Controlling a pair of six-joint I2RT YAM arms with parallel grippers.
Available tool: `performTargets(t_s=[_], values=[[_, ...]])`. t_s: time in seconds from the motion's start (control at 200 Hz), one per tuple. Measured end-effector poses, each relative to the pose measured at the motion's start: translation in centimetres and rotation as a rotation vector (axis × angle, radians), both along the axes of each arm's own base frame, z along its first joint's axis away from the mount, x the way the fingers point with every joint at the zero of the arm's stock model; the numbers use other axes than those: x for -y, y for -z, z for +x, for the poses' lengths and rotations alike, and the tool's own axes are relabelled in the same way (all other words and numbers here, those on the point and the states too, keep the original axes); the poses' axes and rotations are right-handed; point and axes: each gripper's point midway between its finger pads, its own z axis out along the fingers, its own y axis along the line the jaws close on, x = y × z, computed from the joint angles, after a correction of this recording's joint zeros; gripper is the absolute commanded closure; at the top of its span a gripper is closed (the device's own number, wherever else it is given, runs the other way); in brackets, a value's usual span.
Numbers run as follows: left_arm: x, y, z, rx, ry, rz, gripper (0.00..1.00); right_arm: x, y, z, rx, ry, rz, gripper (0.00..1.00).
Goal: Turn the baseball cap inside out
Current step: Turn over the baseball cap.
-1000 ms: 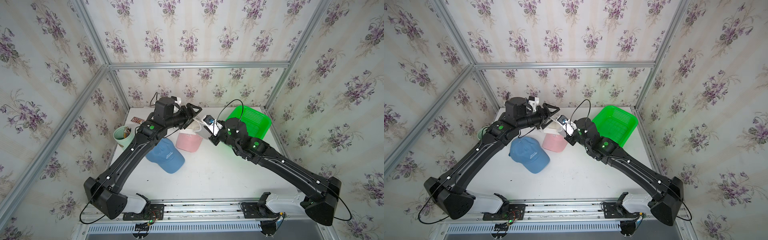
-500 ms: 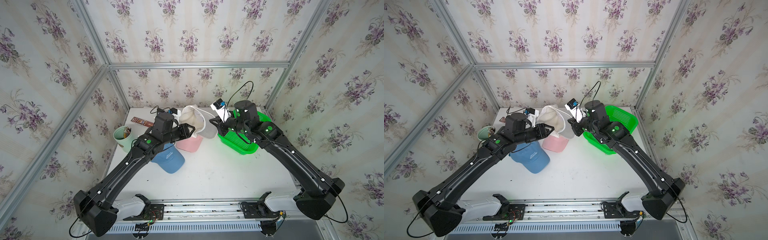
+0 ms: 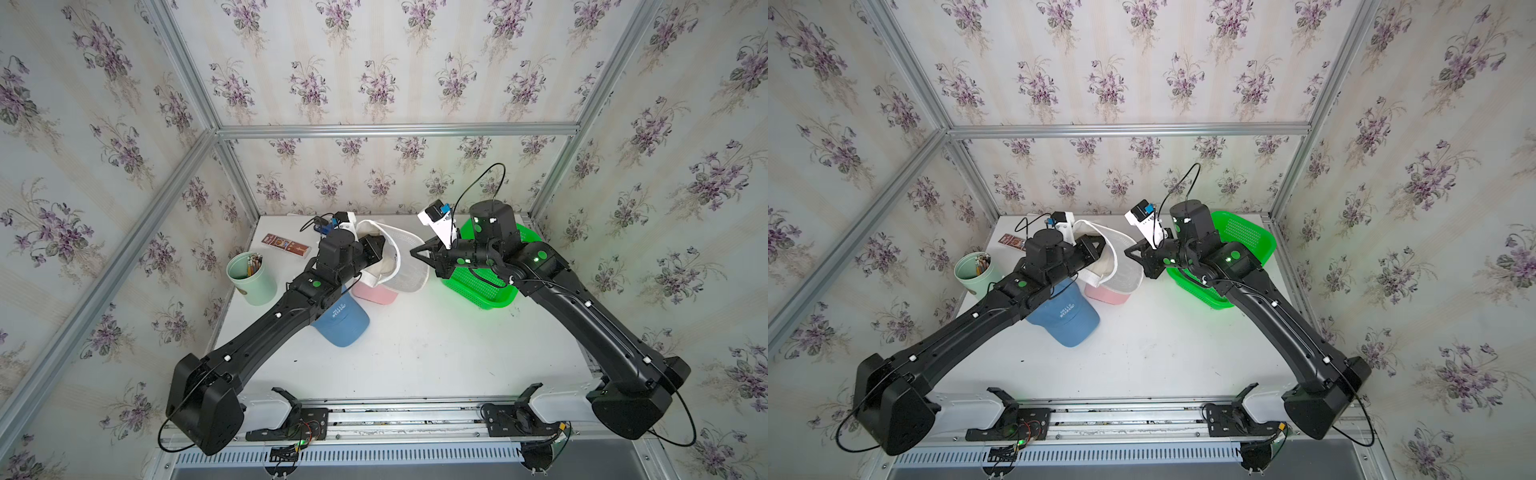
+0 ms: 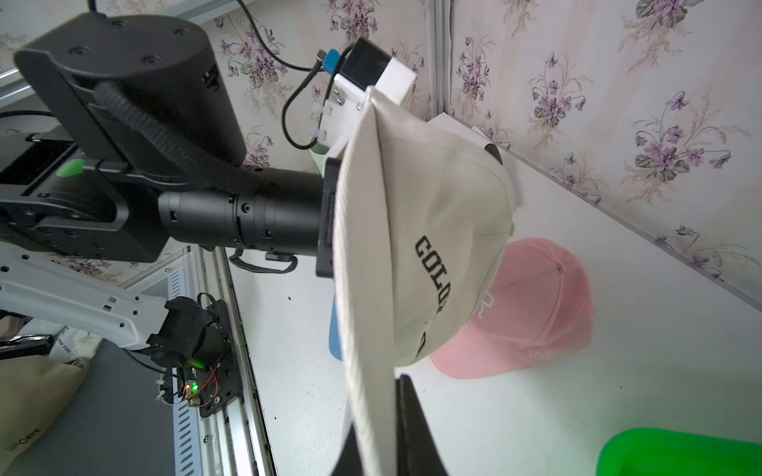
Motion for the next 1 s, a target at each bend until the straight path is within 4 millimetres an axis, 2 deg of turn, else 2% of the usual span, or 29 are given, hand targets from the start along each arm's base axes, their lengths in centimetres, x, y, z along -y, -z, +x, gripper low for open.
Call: performTargets(t_s=[0.165, 0.31, 0.4, 0.524, 0.684, 0.834, 0.874, 0.939, 0.999], values=[[1.5, -0.5, 0.8, 0.007, 0.014, -0.062, 0.85, -0.5, 0.2, -0.4, -0.026, -0.021, 0.034, 1.00], [3.6, -1.0, 0.3, 0.013, 0.073, -0.120, 0.85, -0.5, 0.0, -0.7, -0.032, -0.035, 0.064, 1.00], [4.4, -0.7, 0.3, 0.006, 0.101, -0.181, 0.85, 0.1, -0.6, 0.0, -0.028, -0.013, 0.086, 1.00], [6.0, 0.7, 0.2, -0.047, 0.154, -0.246, 0.83, 1.3, -1.1, 1.1, -0.036, 0.031, 0.126, 1.00], [8.4, -0.3, 0.4, -0.025, 0.247, -0.348, 0.82, 1.5, -1.6, 1.4, -0.045, 0.038, 0.150, 1.00], [8.1, -1.4, 0.1, 0.005, 0.256, -0.322, 0.80, 1.4, -1.8, 1.2, -0.048, 0.021, 0.165, 1.00], [7.8, -2.2, -0.2, 0.028, 0.254, -0.302, 0.76, 1.3, -1.9, 1.1, -0.047, 0.014, 0.170, 1.00], [6.9, -4.0, -0.9, 0.070, 0.234, -0.264, 0.76, 1.7, -1.9, 1.2, -0.056, 0.001, 0.177, 1.00], [5.2, -5.4, -1.5, 0.093, 0.188, -0.224, 0.75, 2.9, -1.9, 2.0, -0.045, 0.031, 0.172, 1.00]])
